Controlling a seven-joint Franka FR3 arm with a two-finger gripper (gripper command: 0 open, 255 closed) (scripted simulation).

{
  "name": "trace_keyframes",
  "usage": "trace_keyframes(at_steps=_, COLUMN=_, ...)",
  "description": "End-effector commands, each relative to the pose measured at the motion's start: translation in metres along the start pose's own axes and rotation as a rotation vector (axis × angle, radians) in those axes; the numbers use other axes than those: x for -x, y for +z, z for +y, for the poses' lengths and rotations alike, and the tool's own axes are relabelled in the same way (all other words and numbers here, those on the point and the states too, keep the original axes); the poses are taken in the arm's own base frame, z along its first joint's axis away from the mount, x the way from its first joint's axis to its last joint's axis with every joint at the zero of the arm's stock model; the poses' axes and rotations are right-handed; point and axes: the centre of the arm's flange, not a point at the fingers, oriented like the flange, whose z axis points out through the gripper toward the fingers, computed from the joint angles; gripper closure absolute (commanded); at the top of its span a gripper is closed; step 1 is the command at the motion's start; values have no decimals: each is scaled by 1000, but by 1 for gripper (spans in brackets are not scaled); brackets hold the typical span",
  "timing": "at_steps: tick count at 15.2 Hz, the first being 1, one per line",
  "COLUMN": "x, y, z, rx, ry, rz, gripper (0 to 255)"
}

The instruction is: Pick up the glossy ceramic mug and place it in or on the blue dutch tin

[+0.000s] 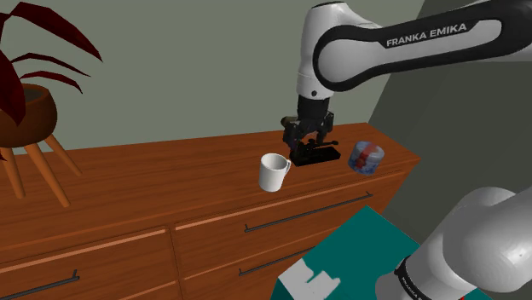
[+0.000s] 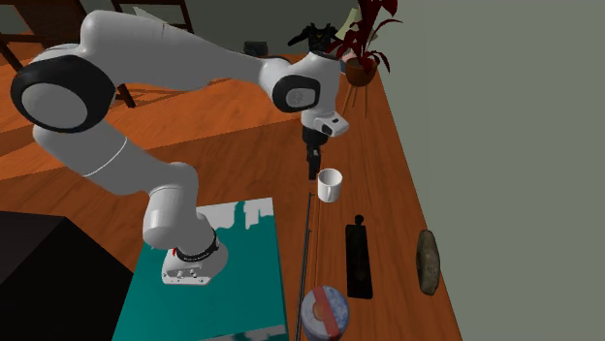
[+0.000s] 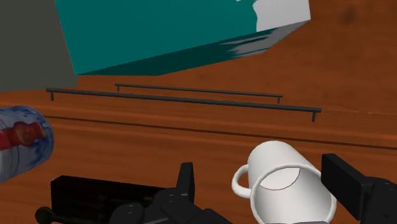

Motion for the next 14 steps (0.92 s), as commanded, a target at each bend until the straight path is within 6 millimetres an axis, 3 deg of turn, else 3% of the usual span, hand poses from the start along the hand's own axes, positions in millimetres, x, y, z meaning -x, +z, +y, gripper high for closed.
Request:
trace_keyframes(at_steps=1, x=-16, y=11, z=-15, rx=-11, ry=1, rz=7, gripper=0)
trace_keyframes(at_steps=9, x=-75, y=58, z=-80, rx=-47, ry=1, rz=31, gripper=0)
trace_keyframes(at_steps=14, x=-79, y=82, z=-86, rx=-49, ry=1, rz=32, gripper=0)
